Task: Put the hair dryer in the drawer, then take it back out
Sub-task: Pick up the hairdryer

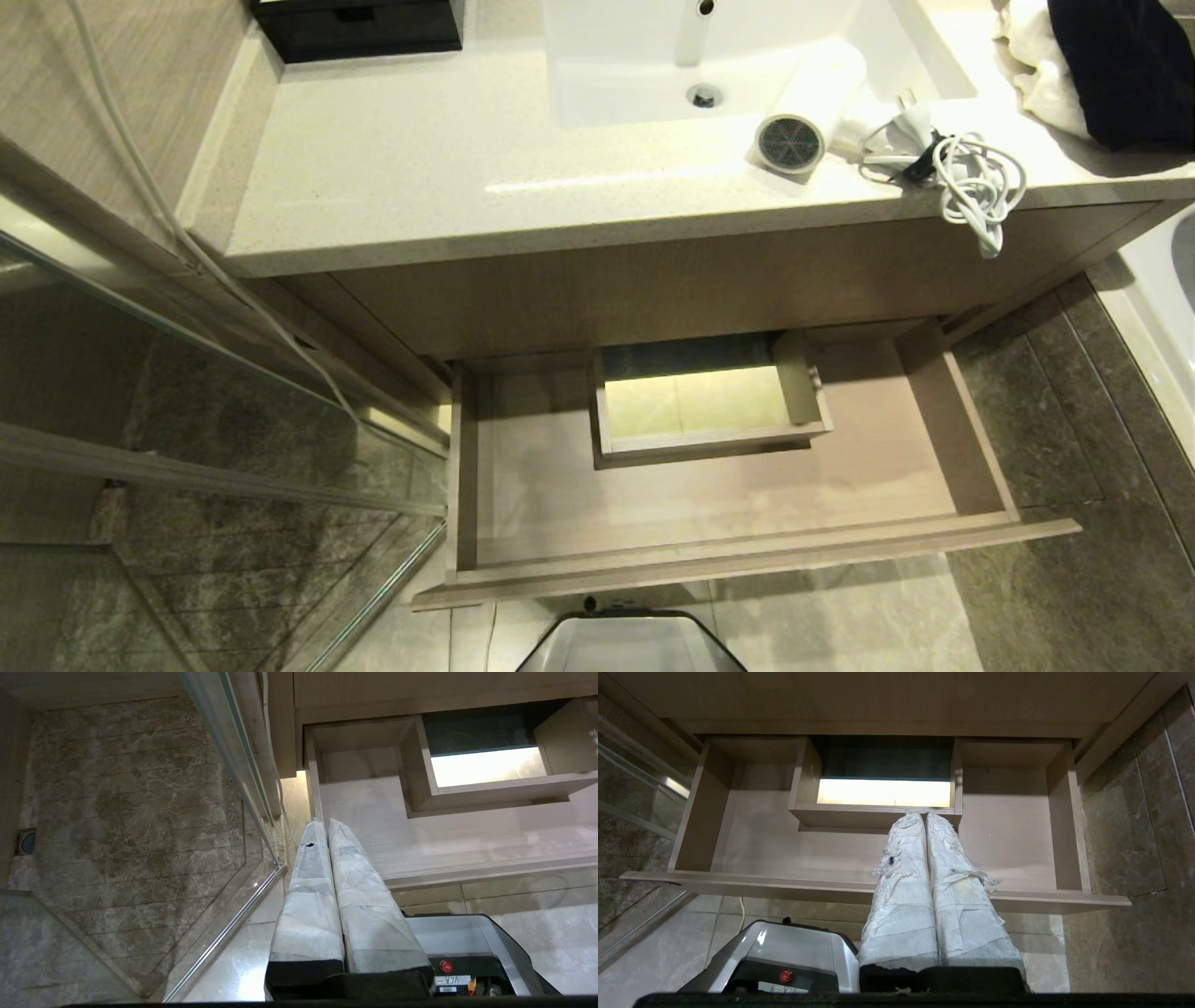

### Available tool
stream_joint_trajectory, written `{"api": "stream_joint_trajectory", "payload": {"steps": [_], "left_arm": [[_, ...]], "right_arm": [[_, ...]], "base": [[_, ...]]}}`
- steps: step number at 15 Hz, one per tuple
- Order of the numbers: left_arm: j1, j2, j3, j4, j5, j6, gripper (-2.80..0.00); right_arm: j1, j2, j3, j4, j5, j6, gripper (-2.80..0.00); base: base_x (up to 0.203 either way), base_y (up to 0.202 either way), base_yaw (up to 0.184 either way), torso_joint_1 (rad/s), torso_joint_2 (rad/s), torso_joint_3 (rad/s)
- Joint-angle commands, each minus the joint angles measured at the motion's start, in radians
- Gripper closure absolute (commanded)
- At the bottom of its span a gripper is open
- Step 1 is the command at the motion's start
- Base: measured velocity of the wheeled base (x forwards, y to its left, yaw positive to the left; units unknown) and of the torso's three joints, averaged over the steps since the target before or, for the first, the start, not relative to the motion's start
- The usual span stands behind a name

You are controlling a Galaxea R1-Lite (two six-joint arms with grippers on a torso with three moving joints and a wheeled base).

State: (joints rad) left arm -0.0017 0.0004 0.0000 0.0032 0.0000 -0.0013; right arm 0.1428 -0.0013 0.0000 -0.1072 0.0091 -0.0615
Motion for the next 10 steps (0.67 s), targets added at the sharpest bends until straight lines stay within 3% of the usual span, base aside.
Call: {"api": "stream_joint_trajectory", "payload": {"steps": [1, 10], "left_arm": [[0.0, 0.0, 0.0, 0.0, 0.0, 0.0, 0.0], [0.0, 0.0, 0.002, 0.0, 0.0, 0.0, 0.0]], "right_arm": [[0.0, -0.039, 0.04, -0.001, 0.0, 0.0, 0.0], [0.0, -0.039, 0.04, 0.0, 0.0, 0.0, 0.0]], "base": [[0.0, 0.0, 0.0, 0.0, 0.0, 0.0], [0.0, 0.0, 0.0, 0.0, 0.0, 0.0]]}}
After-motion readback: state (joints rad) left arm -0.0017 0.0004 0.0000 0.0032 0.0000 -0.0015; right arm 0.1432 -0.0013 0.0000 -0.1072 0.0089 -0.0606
